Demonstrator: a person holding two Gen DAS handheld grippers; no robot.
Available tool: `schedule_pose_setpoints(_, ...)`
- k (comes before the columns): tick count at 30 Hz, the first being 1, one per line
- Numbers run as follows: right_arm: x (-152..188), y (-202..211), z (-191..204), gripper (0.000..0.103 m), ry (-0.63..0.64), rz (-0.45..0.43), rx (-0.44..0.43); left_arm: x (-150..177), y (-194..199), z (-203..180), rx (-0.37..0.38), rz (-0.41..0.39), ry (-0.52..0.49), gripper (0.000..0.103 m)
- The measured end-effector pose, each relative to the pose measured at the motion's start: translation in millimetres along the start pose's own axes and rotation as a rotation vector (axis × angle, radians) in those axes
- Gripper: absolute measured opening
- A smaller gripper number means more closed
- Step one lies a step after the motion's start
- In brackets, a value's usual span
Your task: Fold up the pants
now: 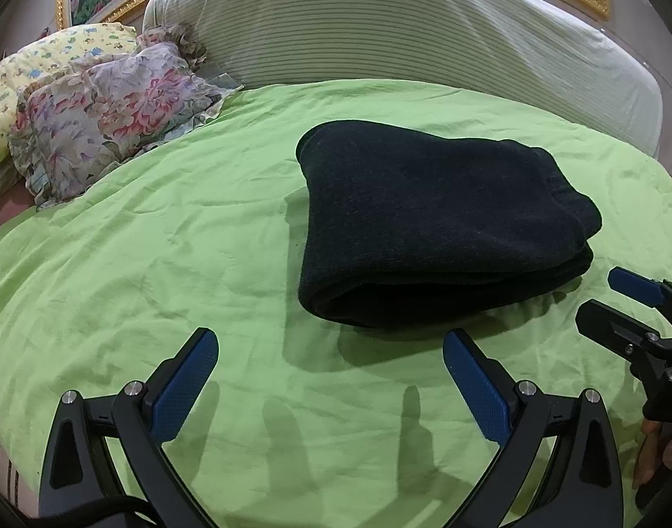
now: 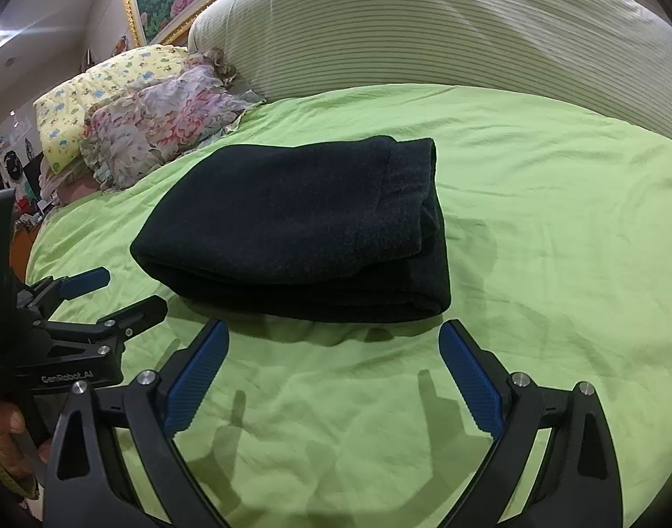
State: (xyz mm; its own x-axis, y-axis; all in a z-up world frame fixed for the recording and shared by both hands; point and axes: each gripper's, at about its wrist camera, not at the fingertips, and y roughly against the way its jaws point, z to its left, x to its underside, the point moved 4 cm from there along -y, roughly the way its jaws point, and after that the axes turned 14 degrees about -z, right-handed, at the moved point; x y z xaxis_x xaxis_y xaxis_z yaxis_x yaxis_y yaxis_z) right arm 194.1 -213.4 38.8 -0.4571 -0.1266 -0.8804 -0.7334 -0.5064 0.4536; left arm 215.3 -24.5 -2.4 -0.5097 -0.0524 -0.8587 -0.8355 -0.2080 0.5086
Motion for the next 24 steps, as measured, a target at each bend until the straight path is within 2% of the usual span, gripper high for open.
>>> schedule_pose_setpoints(24, 1.0, 2.5, 6.0, 0.097, 0.056, -0.012, -0.006, -1.1, 6.1, -2.5, 0.004, -0.012, -0.005, 0.102)
